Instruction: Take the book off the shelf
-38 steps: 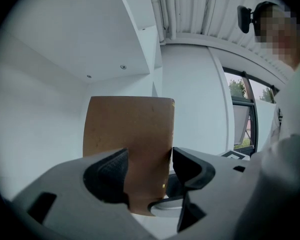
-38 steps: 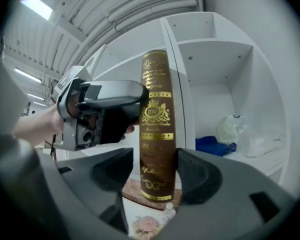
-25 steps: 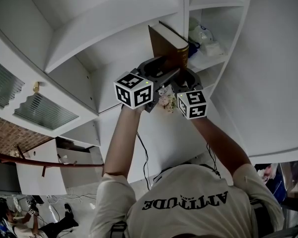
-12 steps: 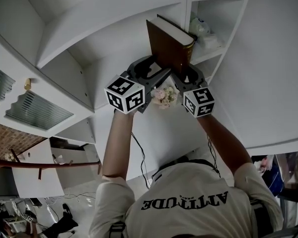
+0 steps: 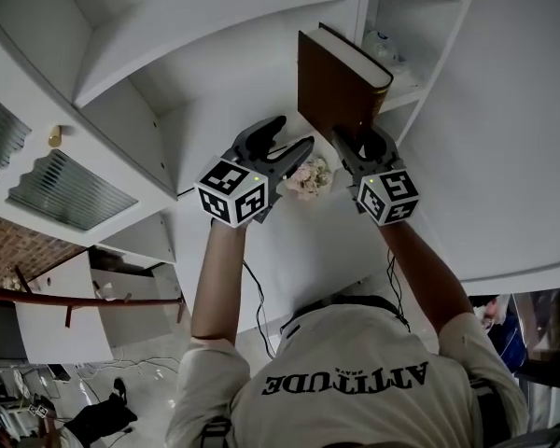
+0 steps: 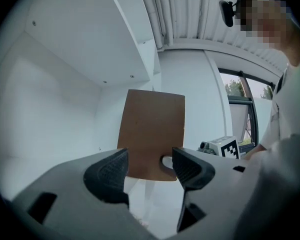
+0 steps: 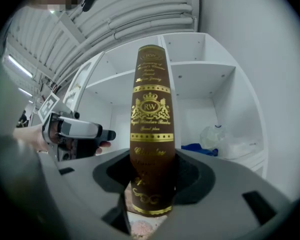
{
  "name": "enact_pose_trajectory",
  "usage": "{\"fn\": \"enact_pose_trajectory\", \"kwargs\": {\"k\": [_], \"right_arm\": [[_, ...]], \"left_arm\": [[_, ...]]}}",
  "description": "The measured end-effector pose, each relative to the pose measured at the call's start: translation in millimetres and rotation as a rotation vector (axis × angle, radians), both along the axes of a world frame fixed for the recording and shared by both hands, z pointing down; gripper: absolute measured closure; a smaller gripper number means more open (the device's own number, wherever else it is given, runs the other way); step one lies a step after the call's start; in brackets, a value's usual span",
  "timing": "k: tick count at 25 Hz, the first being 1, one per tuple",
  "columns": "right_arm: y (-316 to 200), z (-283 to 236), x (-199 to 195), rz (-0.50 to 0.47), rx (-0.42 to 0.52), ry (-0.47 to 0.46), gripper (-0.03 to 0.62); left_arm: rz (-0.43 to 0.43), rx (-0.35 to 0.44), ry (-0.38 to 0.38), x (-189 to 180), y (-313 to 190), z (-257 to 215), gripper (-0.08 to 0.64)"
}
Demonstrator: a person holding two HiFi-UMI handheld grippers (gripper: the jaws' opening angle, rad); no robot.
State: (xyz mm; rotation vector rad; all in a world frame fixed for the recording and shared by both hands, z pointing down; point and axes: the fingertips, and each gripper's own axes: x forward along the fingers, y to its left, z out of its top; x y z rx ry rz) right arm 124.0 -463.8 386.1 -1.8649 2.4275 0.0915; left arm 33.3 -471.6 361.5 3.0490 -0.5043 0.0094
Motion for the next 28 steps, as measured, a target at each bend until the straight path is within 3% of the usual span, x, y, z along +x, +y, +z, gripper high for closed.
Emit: {"fn": "enact_pose_trajectory", "kwargs": {"k": [8, 13, 24, 28], "right_arm": [[19, -7, 7, -0.077, 0.019, 0.009, 0.371], [40, -14, 24, -0.130, 0.027, 0.000, 0.371], [92, -4, 48, -0.234, 0.028, -0.011, 0.370], [111, 1, 54, -0.267, 0.024, -0.024, 0.370]], "left_arm": [[-0.099, -0.002, -0.013, -6, 17, 3, 0.272], [-0.186, -0.001, -0.005, -3, 38, 2, 0.327], [-0.373, 0.027, -0.061, -1, 98, 11, 0.451], [-0.432, 0.016, -0.070, -5, 121, 19, 0.463]]}}
